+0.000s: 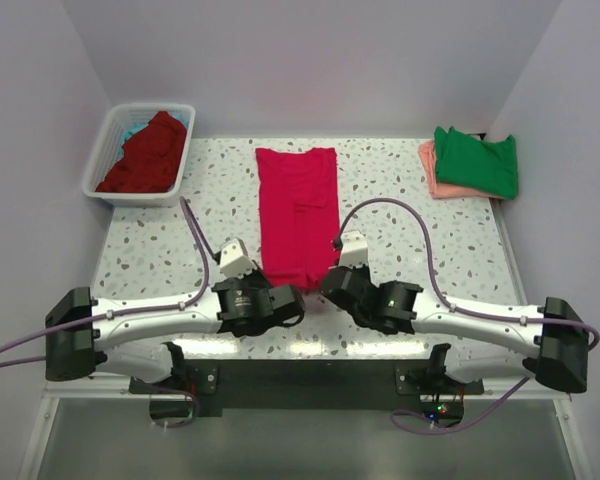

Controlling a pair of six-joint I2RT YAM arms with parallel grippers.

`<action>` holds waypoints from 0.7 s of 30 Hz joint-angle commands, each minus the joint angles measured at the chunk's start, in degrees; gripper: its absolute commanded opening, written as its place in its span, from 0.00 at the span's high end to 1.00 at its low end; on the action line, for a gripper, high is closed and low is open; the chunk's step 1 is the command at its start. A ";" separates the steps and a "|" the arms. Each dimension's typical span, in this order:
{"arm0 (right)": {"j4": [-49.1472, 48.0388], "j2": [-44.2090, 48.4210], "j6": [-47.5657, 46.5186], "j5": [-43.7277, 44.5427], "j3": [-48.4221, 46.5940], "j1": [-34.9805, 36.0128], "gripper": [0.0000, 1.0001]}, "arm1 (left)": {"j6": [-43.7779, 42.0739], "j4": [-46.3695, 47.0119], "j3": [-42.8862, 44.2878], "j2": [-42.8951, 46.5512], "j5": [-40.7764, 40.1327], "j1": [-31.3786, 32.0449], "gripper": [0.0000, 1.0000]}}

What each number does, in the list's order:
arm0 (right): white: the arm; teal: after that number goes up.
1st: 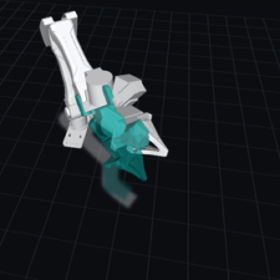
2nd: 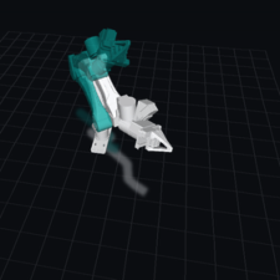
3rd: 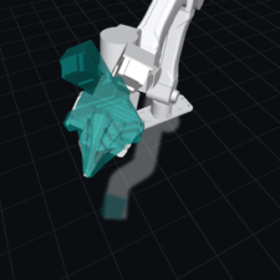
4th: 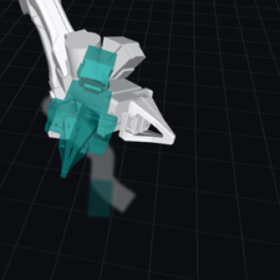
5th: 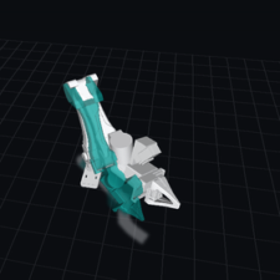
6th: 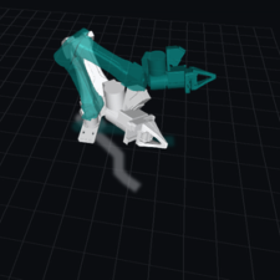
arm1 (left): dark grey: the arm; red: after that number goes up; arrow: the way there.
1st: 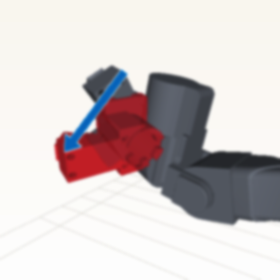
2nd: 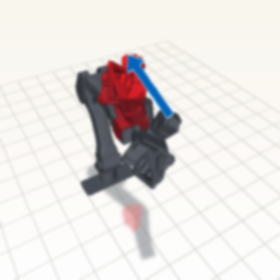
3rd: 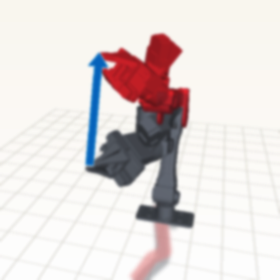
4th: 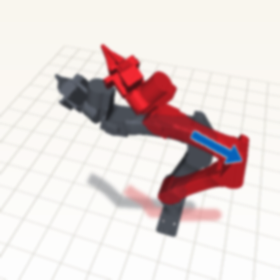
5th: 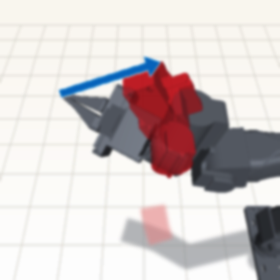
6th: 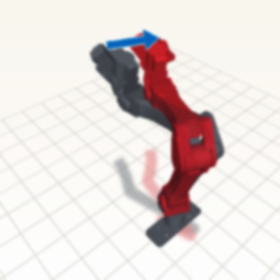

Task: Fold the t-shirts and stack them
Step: Fold the tshirt

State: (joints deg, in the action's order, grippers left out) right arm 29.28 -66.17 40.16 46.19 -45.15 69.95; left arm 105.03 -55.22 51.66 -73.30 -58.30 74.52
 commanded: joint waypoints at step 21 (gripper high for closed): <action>-27.07 -21.45 -25.22 -20.08 -13.21 -28.81 1.00 | -59.24 48.63 8.72 -17.31 10.58 -29.86 1.00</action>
State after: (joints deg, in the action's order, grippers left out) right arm 8.49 -84.99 18.22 30.57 -54.43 44.75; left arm 49.89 -11.99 57.04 -88.29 -47.37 47.55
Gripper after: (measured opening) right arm 0.033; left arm 0.021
